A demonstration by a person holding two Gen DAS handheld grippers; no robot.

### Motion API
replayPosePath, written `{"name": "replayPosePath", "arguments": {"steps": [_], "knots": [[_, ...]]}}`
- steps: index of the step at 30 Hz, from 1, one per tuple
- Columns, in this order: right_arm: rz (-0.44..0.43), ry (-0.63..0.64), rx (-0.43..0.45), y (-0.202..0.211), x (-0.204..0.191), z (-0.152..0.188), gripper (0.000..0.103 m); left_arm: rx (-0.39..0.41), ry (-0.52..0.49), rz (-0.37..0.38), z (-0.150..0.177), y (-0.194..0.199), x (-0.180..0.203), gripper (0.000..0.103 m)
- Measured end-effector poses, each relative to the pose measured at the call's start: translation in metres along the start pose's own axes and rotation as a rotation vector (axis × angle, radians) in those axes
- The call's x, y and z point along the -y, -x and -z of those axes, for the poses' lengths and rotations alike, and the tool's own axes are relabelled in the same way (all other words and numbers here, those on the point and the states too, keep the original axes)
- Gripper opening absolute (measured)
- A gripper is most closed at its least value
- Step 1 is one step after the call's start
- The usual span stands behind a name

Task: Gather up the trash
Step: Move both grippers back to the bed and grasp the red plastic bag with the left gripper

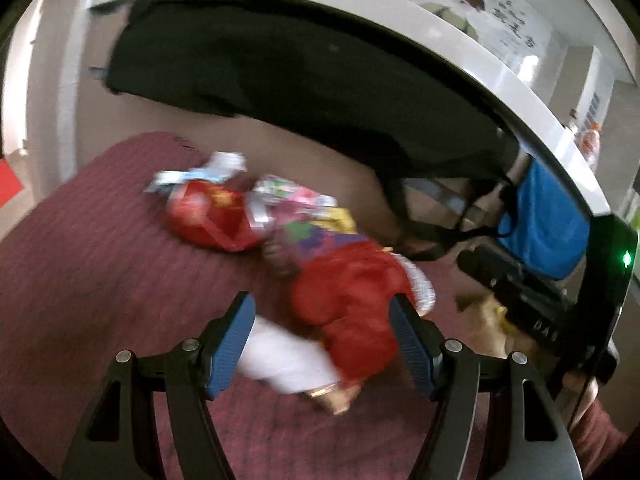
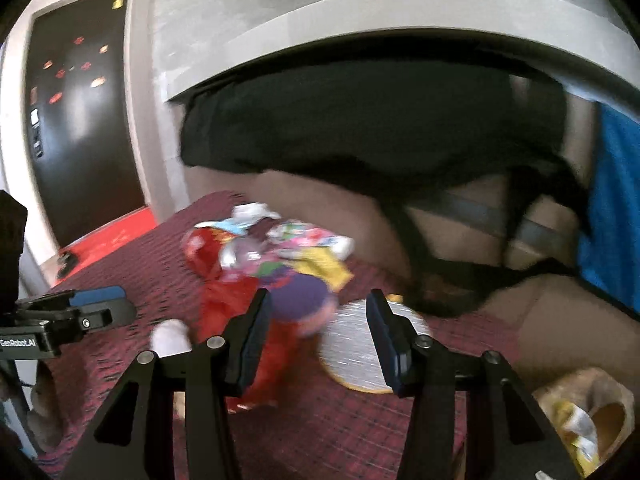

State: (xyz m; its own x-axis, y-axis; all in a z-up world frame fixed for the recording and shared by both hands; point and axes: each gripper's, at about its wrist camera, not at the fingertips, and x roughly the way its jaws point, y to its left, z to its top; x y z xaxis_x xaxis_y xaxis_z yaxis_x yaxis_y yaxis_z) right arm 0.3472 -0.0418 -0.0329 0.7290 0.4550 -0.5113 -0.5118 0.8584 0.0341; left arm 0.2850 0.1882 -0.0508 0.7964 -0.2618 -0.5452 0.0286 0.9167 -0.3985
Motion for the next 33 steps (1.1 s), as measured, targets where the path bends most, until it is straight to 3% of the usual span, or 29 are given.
{"name": "replayPosePath", "arguments": {"steps": [4, 10, 15, 18, 21, 24, 30, 33], "knots": [[0.015, -0.078, 0.000, 0.011, 0.031, 0.013, 0.046, -0.035, 0.031, 0.012, -0.007, -0.037, 0.024, 0.070], [0.022, -0.135, 0.009, 0.029, 0.060, 0.034, 0.046, -0.107, 0.052, -0.107, -0.005, -0.085, 0.021, 0.076], [0.033, -0.124, -0.002, 0.033, 0.063, 0.046, 0.046, -0.150, 0.119, -0.113, 0.004, -0.093, 0.005, 0.078], [0.015, -0.129, -0.006, 0.032, 0.060, 0.043, 0.046, -0.177, 0.152, -0.101, 0.004, -0.092, 0.002, 0.073], [-0.023, -0.113, -0.015, 0.028, 0.050, 0.034, 0.046, -0.158, 0.145, -0.083, -0.002, -0.073, 0.003, 0.065], [-0.067, -0.069, -0.048, 0.014, 0.033, 0.024, 0.046, -0.073, 0.112, -0.085, -0.011, -0.033, 0.000, 0.065], [-0.147, -0.069, -0.132, -0.043, 0.002, 0.002, 0.046, 0.085, 0.052, -0.206, -0.018, 0.043, -0.026, 0.065], [-0.170, -0.090, -0.173, -0.077, -0.006, -0.006, 0.046, 0.121, 0.046, -0.238, -0.018, 0.062, -0.042, 0.065]]}}
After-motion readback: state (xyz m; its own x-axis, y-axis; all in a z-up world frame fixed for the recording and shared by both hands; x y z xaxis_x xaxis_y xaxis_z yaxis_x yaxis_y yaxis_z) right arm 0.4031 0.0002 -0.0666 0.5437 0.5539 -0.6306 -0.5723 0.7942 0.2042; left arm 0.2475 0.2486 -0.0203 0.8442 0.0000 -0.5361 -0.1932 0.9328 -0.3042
